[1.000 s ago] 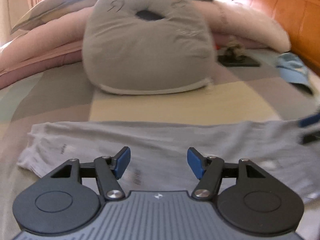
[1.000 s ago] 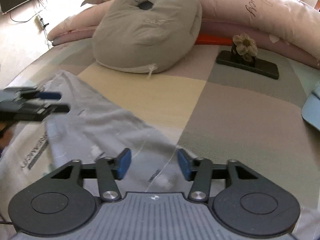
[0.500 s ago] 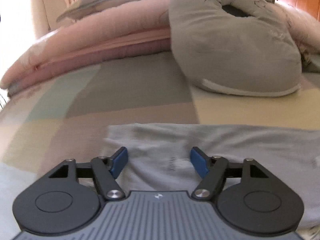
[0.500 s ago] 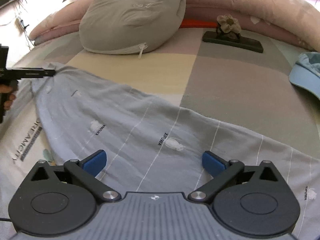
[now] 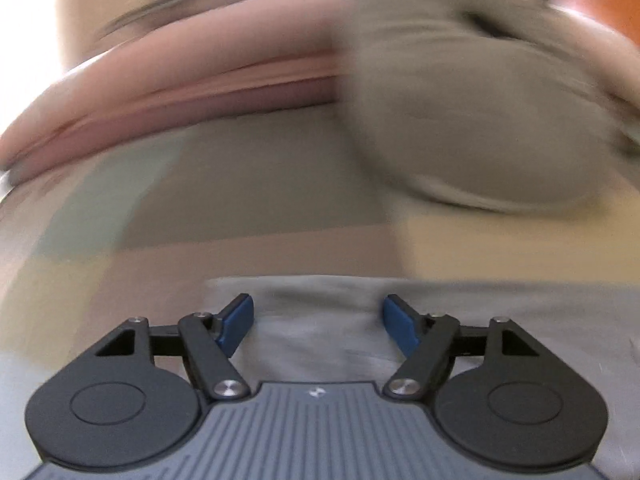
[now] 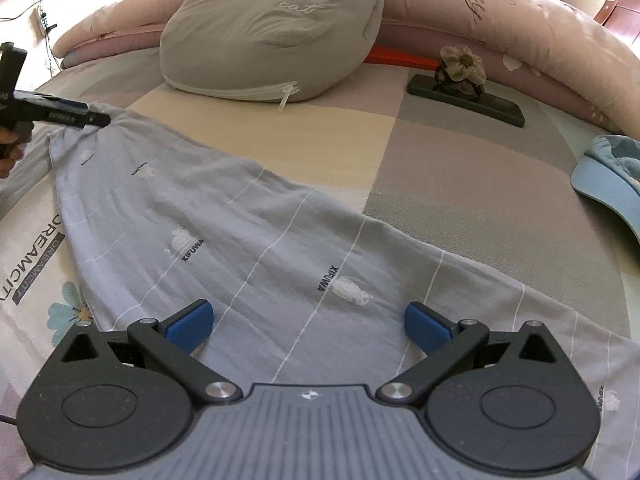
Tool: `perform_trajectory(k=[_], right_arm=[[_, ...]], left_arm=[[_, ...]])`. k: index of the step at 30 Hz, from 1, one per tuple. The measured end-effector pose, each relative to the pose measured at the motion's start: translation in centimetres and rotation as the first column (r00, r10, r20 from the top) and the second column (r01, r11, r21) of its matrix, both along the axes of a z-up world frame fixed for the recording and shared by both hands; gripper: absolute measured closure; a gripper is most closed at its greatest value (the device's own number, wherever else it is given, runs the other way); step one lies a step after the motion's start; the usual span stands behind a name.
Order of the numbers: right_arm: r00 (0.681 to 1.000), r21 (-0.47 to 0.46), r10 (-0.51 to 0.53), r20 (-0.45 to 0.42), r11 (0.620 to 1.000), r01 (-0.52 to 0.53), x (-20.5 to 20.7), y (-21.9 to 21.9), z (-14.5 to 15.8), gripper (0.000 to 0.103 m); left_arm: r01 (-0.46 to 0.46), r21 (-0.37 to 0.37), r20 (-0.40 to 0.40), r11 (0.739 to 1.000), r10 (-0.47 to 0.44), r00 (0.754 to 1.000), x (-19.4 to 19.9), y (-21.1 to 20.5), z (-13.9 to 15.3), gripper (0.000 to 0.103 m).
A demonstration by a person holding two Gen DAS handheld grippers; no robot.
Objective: Fold clothes
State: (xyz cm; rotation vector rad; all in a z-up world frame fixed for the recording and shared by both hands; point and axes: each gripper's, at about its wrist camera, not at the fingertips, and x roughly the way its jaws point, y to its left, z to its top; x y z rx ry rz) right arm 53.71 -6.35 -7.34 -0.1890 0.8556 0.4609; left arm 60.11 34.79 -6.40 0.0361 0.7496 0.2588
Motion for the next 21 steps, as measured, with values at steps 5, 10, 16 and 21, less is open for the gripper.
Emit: perform_trajectory(k=[5,10,16,21], right_arm=[[1.0,0.0,-0.012,0.022,1.0,0.012,-0.3,0.1,-0.2,0.0],[0.998,-0.001,-0.038,0.04,0.999,0.038,-0.4,0.4,-0.3,0.0],[0.999,0.029,-0.053,-0.008,0.998,0.053,-0.2,-0.3,1.2,0.0],[0.998,0.208,-0.024,-0.065,0.977,0.037,1.6,1.0,3.1,0.0]], left_arm=[[0.17,-0.102,0.069,0.98,-0.163,0.984,-3.1,-2.4,1.8,0.032],[0.399,-0.03,-0.03,0.916,-0.4,0.916,-6.2,-7.3,-0.6,0.028],[0.264,-0.091,-0.024,0.96,-0.267,0.963,-8.1,-5.0,-0.6,0.027],[0.259,-0.058,-0.03,0.964,-0.261,0.965,-8.2,-5.5,-0.8,0.026]])
